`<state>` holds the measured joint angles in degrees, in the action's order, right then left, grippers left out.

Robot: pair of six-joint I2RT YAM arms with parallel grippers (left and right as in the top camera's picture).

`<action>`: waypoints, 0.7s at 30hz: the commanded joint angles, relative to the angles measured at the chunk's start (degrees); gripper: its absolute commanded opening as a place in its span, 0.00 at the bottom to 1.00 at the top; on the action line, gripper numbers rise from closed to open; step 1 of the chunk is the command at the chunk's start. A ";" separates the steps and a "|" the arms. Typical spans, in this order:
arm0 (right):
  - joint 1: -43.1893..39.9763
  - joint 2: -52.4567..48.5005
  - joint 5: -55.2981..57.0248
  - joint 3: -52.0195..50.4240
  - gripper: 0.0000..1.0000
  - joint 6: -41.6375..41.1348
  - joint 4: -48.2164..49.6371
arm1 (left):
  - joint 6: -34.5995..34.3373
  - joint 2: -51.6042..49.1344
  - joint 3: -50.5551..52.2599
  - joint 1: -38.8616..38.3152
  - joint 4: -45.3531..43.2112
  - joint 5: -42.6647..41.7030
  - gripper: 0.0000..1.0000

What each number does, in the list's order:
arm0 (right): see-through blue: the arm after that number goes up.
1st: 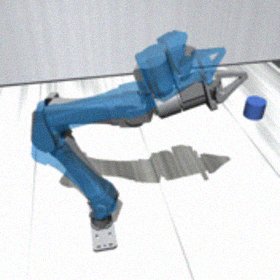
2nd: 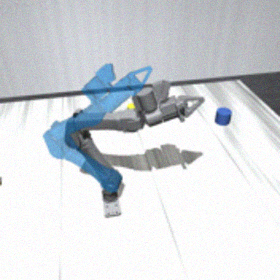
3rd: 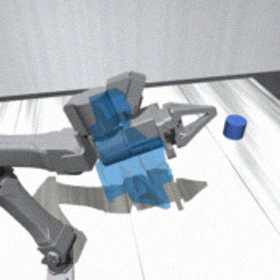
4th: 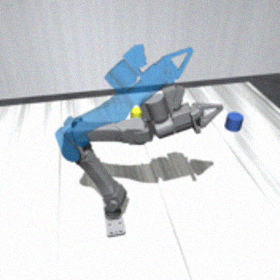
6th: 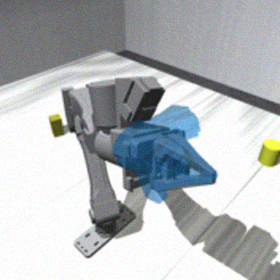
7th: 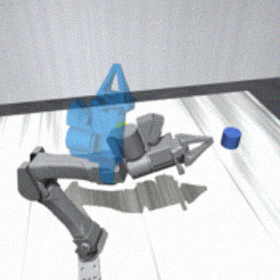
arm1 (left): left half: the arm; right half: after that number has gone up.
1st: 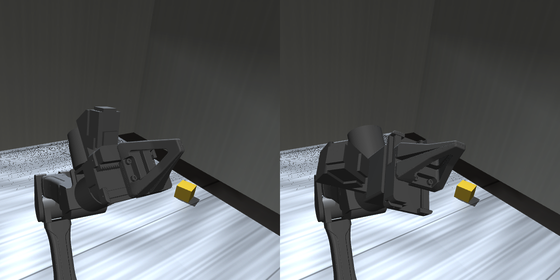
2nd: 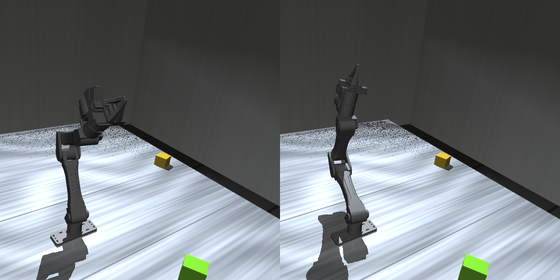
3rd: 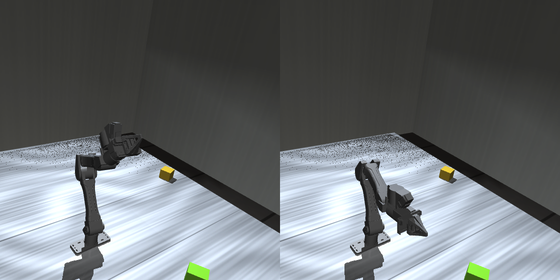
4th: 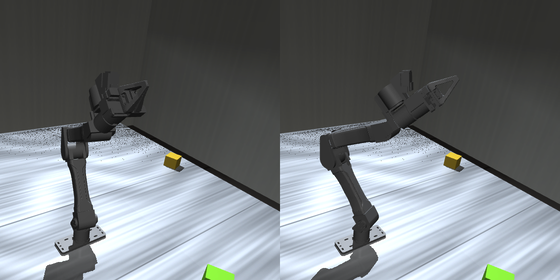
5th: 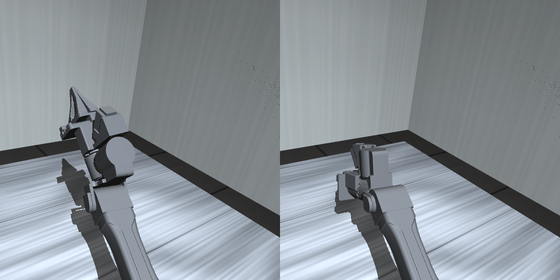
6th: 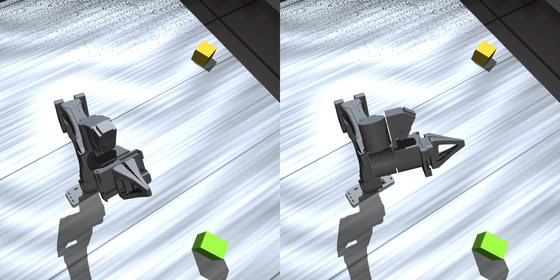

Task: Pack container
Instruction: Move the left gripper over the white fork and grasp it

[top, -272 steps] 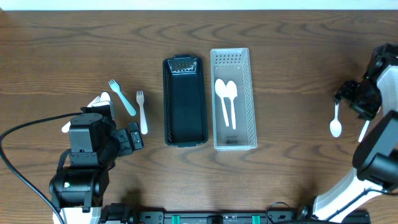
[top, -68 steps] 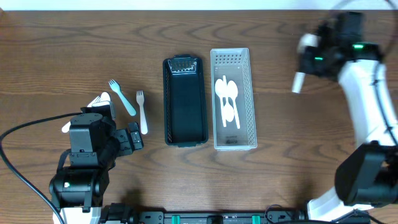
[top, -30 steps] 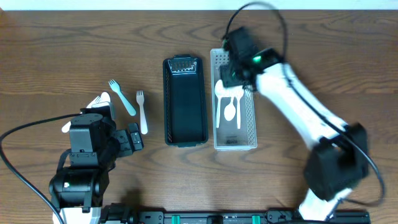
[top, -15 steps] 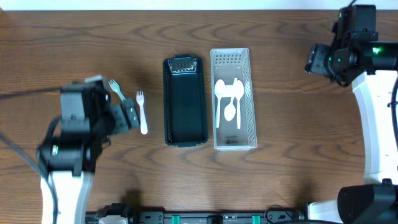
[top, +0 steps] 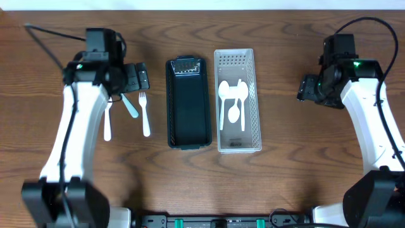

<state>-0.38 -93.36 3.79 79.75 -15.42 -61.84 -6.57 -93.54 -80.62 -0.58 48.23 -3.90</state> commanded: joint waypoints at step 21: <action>0.57 -0.28 -1.05 -0.09 0.73 1.16 0.39 | 1.42 -22.73 -0.90 0.17 -5.14 0.44 0.98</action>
<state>-0.38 -93.36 2.98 79.75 -15.22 -61.54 -5.91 -114.52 -80.62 -0.58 43.11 -3.90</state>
